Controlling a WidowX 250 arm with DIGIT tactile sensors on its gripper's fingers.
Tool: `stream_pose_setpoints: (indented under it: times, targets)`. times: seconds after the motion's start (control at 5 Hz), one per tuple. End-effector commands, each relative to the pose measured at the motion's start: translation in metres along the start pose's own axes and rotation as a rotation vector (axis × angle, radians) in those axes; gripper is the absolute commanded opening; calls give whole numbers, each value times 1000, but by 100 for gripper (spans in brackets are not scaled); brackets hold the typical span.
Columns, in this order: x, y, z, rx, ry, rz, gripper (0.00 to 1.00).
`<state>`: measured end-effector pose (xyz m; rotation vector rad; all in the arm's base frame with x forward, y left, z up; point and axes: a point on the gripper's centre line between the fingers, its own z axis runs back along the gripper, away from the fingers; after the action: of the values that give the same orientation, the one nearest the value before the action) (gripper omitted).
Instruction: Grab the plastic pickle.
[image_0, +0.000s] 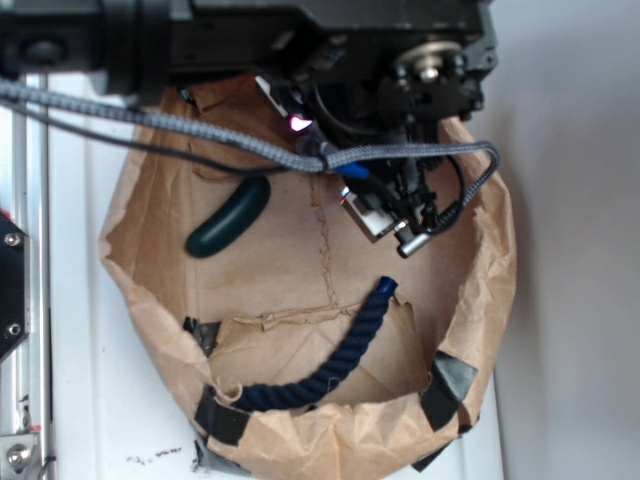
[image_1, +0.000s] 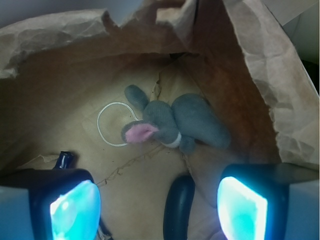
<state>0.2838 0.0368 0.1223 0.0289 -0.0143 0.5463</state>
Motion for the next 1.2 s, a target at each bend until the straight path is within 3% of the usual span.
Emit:
stream_pose_setpoints:
  times: [0.0, 0.2, 0.6, 1.0]
  targets:
    - [11, 6, -1, -29, -112, -6, 100]
    - [3, 4, -15, -25, -133, -20, 100]
    - [-47, 21, -28, -4, -166, -57, 100]
    - [-57, 29, -39, 13, -173, -65, 100]
